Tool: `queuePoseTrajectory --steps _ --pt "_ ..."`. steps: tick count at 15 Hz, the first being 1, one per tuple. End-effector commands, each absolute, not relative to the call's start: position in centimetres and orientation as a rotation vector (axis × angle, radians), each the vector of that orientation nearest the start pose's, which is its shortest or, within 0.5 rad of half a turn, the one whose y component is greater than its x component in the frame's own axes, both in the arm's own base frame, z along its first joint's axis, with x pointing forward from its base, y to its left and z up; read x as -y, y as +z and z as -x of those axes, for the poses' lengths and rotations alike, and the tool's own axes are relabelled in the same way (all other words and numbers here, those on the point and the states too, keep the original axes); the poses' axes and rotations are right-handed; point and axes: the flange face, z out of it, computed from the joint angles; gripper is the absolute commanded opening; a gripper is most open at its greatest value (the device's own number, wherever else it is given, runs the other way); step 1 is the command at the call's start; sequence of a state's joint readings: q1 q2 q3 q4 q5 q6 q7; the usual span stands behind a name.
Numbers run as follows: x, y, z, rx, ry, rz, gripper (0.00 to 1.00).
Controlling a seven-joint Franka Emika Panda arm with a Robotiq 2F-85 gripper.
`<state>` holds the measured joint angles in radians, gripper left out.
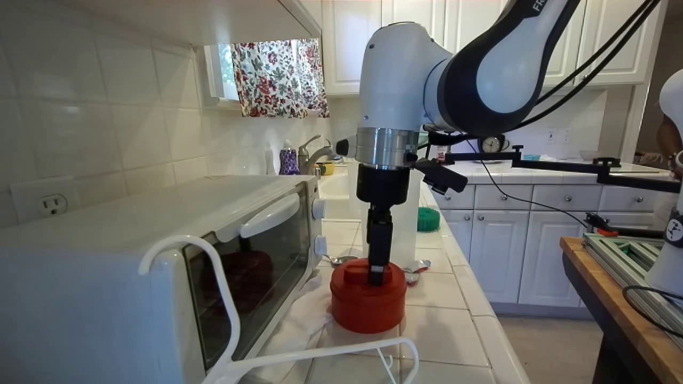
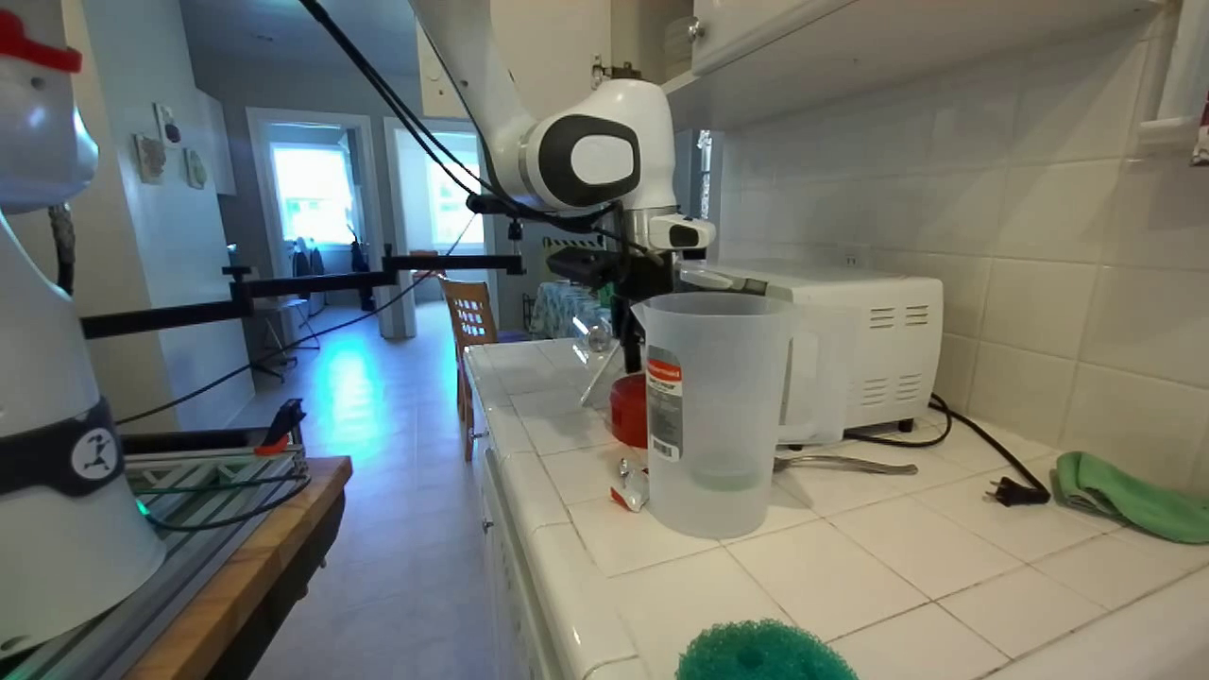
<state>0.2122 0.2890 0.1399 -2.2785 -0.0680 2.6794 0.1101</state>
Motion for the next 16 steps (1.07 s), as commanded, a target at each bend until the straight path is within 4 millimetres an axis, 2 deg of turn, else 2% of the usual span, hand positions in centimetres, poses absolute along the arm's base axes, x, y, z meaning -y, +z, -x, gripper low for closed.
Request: queuePoseTrajectory --steps 1,4,7,12,16 --pt "-19.3 23.8 -51.6 0.445 -0.193 3.080 0.52" --pt "-19.3 23.9 -51.6 0.440 -0.206 3.080 0.29" --pt "-19.4 24.9 -51.3 0.364 -0.187 3.108 0.07" --pt "-21.3 28.1 -49.3 0.328 -0.119 3.130 0.08" --pt "-21.8 32.6 -47.6 0.363 -0.153 3.173 0.08"
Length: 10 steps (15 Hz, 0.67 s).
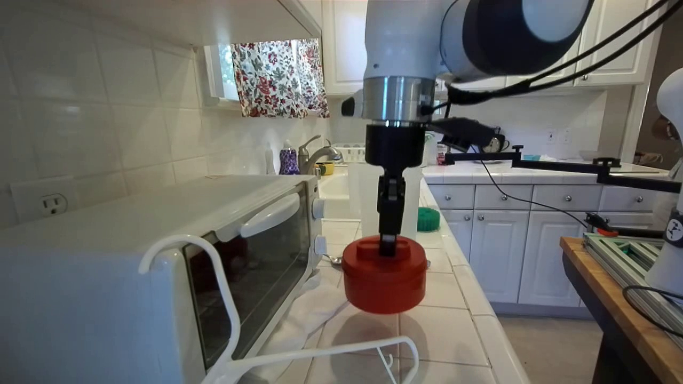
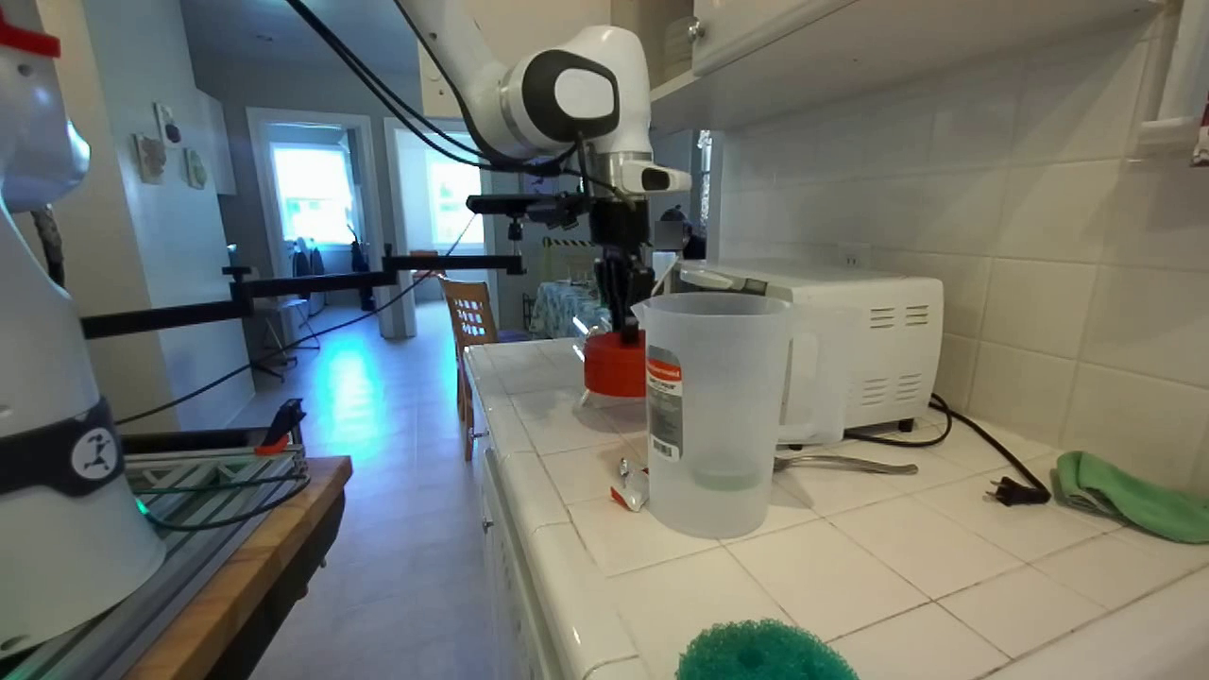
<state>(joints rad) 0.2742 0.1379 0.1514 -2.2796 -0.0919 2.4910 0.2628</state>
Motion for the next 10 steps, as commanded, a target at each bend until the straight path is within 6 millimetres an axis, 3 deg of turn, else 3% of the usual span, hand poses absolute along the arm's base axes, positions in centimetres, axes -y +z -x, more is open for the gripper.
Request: queuePoseTrajectory --steps 1,5,10 --pt "-21.6 34.2 -47.1 0.371 -0.177 3.188 0.08" --pt "-21.4 39.6 -45.7 0.415 -0.279 3.230 0.08" --pt "-20.9 44.6 -44.0 0.418 -0.389 3.235 0.08"
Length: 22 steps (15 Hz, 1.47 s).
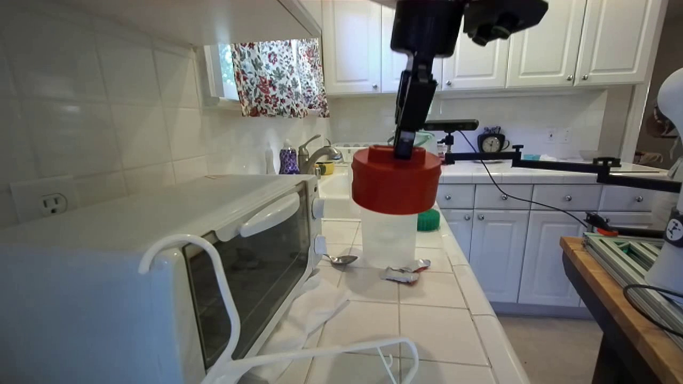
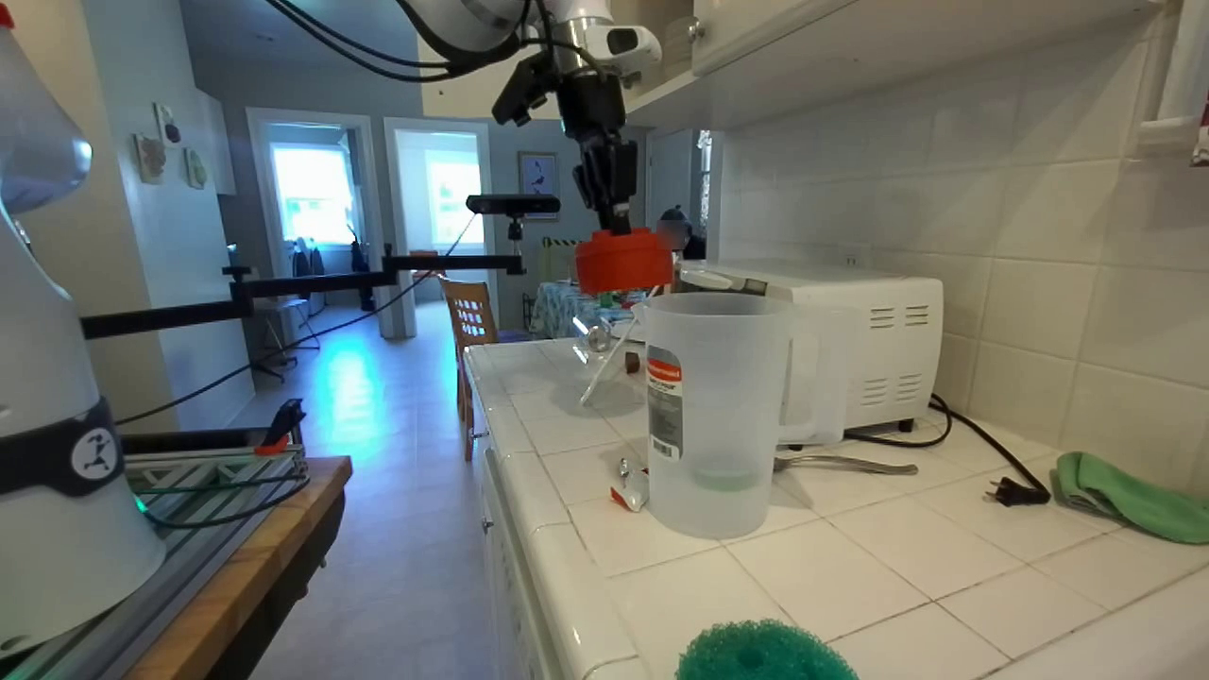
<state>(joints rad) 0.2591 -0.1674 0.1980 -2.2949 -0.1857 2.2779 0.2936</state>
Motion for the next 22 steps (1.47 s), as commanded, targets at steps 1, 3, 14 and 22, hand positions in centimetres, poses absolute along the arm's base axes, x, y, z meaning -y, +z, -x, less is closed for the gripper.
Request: queuePoseTrajectory --steps 1,3,14,22 --pt "-20.4 45.5 -43.7 0.404 -0.412 3.230 0.08" --pt "-18.5 47.3 -43.6 0.336 -0.470 3.229 0.08" --pt "-10.5 53.9 -44.8 0.035 -0.687 3.184 0.30" --pt "-9.2 53.5 -45.6 -0.024 -0.672 3.165 0.08"
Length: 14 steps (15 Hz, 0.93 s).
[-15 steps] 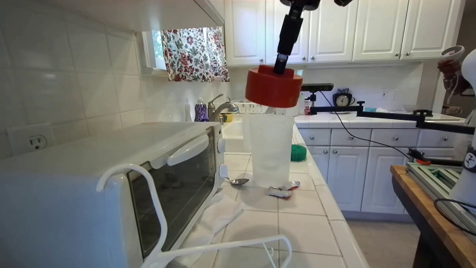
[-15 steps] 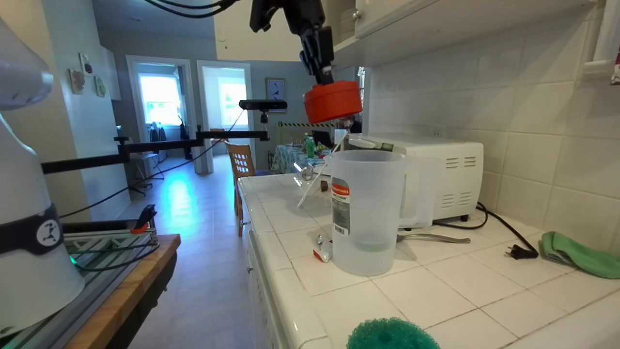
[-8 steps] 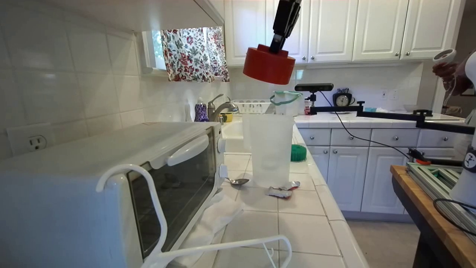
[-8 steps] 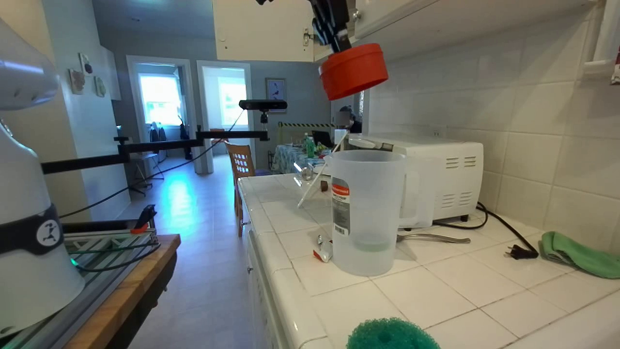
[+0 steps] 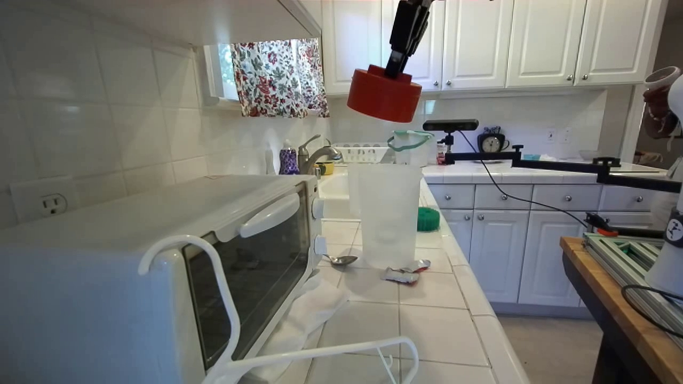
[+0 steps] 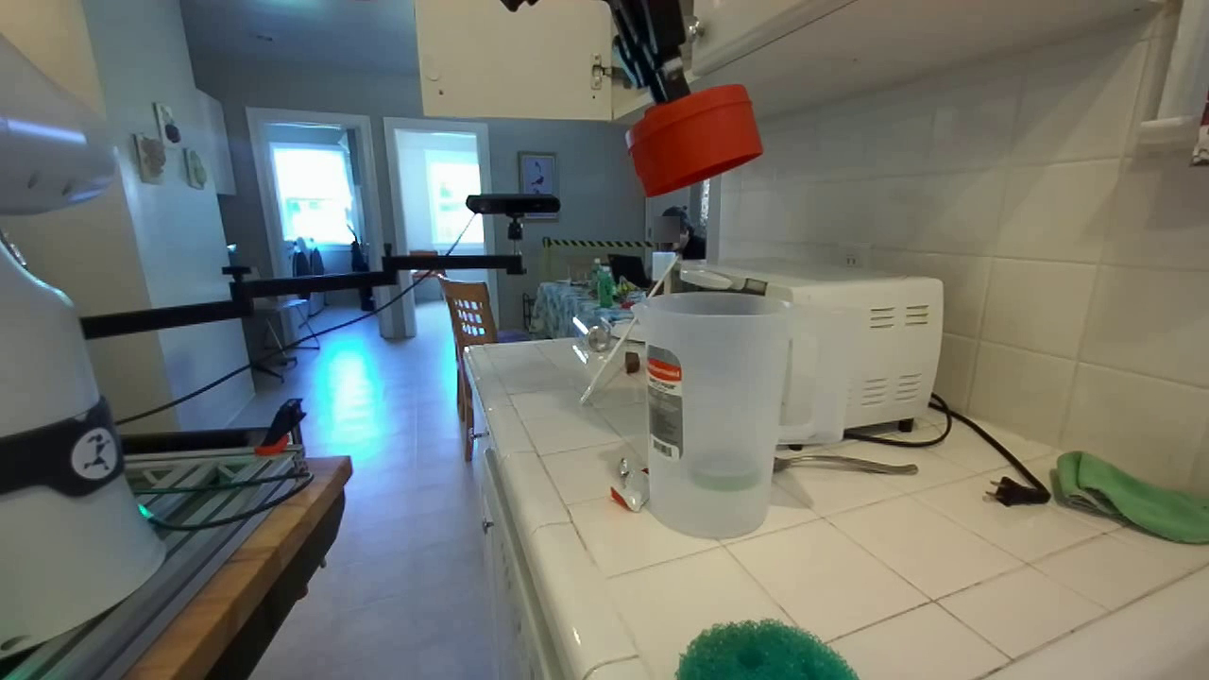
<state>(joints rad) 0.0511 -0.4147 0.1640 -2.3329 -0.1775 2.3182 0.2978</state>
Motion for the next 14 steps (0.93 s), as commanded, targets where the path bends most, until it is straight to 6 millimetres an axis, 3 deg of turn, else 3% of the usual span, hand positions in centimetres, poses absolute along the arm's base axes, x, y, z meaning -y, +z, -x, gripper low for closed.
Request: queuePoseTrajectory --steps 1,6,10,14 --pt "-8.6 53.4 -45.9 -0.047 -0.665 3.164 0.08" --pt "-4.5 52.4 -47.5 -0.198 -0.614 3.088 0.08" --pt "-3.7 51.6 -48.2 -0.246 -0.562 2.968 0.08" --pt "-2.9 51.1 -47.4 -0.277 -0.519 2.909 0.08"
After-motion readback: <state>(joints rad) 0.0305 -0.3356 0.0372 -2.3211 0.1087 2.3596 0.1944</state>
